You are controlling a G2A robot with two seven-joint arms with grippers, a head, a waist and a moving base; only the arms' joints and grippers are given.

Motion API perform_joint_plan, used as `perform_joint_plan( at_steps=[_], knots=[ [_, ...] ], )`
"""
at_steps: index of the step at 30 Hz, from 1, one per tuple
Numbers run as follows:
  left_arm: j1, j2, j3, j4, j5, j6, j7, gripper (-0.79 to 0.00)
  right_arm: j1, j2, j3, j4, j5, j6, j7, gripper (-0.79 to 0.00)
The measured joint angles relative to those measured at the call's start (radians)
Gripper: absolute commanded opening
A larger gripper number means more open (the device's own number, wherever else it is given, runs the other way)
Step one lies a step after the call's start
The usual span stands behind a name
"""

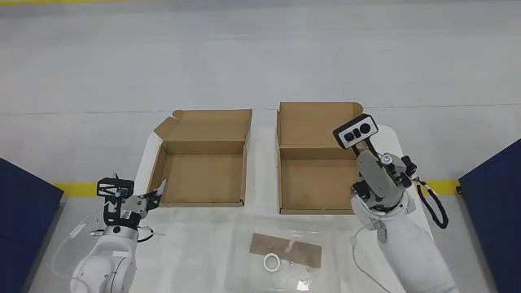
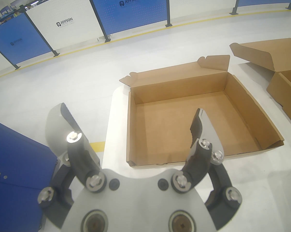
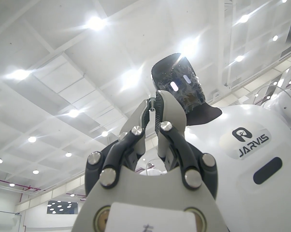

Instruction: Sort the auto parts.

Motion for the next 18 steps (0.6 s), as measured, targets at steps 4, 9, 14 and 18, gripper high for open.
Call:
perform_joint_plan(
  at_steps=[4,9,14,18],
  knots=[
    [0.0,0.0,0.0,0.0,0.0,0.0,0.0,0.0,0.001,-0.001,0.0,0.001,0.001,0.001,0.004,-0.785],
    [0.0,0.0,0.0,0.0,0.0,0.0,0.0,0.0,0.001,-0.001,0.0,0.001,0.001,0.001,0.003,-0.785],
    [0.0,0.0,0.0,0.0,0.0,0.0,0.0,0.0,-0.015,0.002,0.016,-0.018,-0.068,0.016,-0.021,-0.785],
    [0.0,0.0,0.0,0.0,0.0,0.0,0.0,0.0,-0.031,0.007,0.05,-0.023,-0.119,0.033,-0.007,-0.785]
  ],
)
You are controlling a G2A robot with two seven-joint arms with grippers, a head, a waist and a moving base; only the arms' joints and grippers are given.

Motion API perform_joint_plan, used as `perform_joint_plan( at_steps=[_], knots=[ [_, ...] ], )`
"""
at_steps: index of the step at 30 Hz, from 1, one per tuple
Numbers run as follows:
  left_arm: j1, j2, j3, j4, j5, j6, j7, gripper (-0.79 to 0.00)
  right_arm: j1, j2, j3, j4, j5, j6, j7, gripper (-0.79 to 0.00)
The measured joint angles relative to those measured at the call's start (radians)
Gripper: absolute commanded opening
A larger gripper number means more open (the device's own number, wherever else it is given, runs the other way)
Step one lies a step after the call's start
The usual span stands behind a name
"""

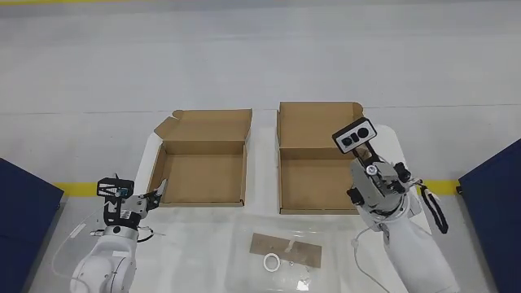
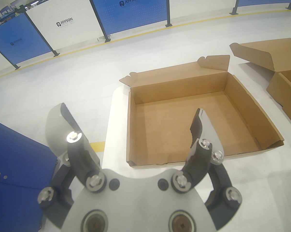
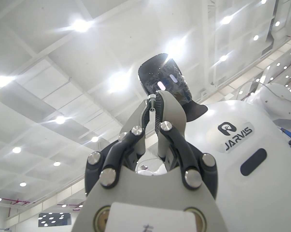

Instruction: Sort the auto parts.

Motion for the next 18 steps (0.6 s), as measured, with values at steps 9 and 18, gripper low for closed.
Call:
perform_joint_plan(
  at_steps=[9,18],
  knots=[
    [0.0,0.0,0.0,0.0,0.0,0.0,0.0,0.0,-0.01,-0.001,0.031,-0.017,0.017,0.01,0.014,-0.785],
    [0.0,0.0,0.0,0.0,0.0,0.0,0.0,0.0,-0.012,-0.001,0.032,-0.019,0.012,0.009,0.006,-0.785]
  ],
)
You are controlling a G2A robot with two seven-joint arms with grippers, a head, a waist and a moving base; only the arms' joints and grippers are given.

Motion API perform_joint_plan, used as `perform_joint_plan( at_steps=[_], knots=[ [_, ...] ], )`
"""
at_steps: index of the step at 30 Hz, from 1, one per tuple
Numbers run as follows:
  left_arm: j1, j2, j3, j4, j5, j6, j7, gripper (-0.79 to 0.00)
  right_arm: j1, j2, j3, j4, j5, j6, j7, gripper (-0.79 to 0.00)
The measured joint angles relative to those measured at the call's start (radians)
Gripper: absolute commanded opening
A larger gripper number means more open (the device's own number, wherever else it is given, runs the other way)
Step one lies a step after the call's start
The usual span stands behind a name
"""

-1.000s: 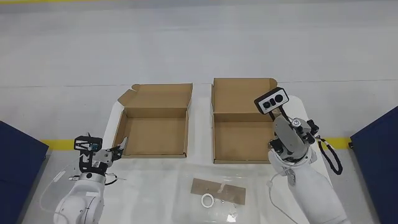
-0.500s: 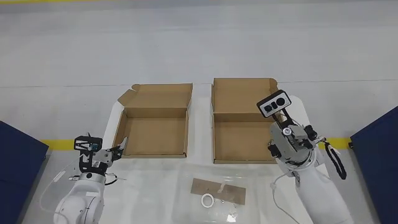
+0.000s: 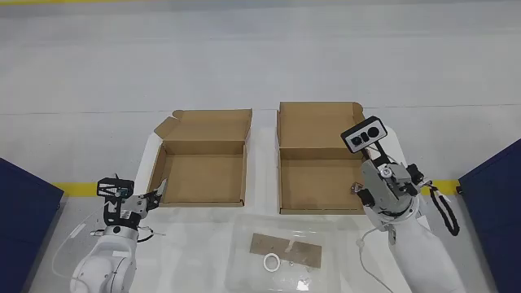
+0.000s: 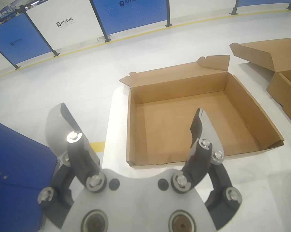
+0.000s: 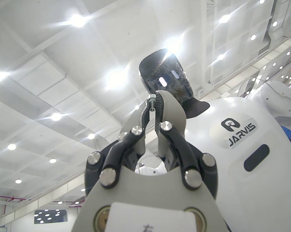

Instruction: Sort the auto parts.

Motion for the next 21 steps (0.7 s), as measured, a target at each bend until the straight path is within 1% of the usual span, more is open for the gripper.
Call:
perform_joint_plan(
  at_steps=[4,13,16,18,21],
  knots=[
    [0.0,0.0,0.0,0.0,0.0,0.0,0.0,0.0,-0.018,0.007,0.04,-0.002,-0.06,0.022,-0.02,-0.785],
    [0.0,0.0,0.0,0.0,0.0,0.0,0.0,0.0,-0.077,0.038,0.214,0.024,-0.24,0.107,0.037,-0.785],
    [0.0,0.0,0.0,0.0,0.0,0.0,0.0,0.0,-0.093,0.052,0.284,0.026,-0.33,0.13,0.066,-0.785],
    [0.0,0.0,0.0,0.0,0.0,0.0,0.0,0.0,-0.1,0.064,0.334,0.026,-0.419,0.141,0.102,-0.785],
    [0.0,0.0,0.0,0.0,0.0,0.0,0.0,0.0,-0.102,0.076,0.391,0.038,-0.523,0.124,0.154,-0.785]
  ],
)
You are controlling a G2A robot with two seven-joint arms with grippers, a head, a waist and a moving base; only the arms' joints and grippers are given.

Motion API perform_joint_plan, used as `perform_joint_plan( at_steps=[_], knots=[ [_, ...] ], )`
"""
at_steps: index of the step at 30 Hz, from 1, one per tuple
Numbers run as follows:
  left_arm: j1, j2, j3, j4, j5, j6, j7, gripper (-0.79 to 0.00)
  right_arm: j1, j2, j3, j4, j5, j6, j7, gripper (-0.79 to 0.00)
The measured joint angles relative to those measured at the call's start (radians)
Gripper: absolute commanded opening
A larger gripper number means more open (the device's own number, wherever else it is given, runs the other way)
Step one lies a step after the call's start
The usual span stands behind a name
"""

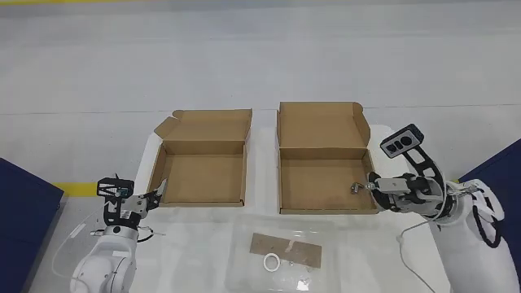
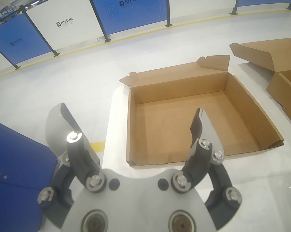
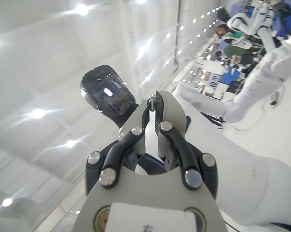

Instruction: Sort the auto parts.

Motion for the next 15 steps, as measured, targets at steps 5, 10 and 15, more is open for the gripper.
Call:
perform_joint_plan(
  at_steps=[5,10,15],
  knots=[
    [0.0,0.0,0.0,0.0,0.0,0.0,0.0,0.0,0.0,0.0,-0.001,0.001,0.009,0.0,0.0,-0.785],
    [0.0,0.0,0.0,0.0,0.0,0.0,0.0,0.0,0.002,0.006,0.009,-0.02,-0.022,0.003,-0.018,-0.785],
    [0.0,0.0,0.0,0.0,0.0,0.0,0.0,0.0,0.018,0.04,0.055,-0.082,-0.342,0.066,0.023,-0.785]
  ],
)
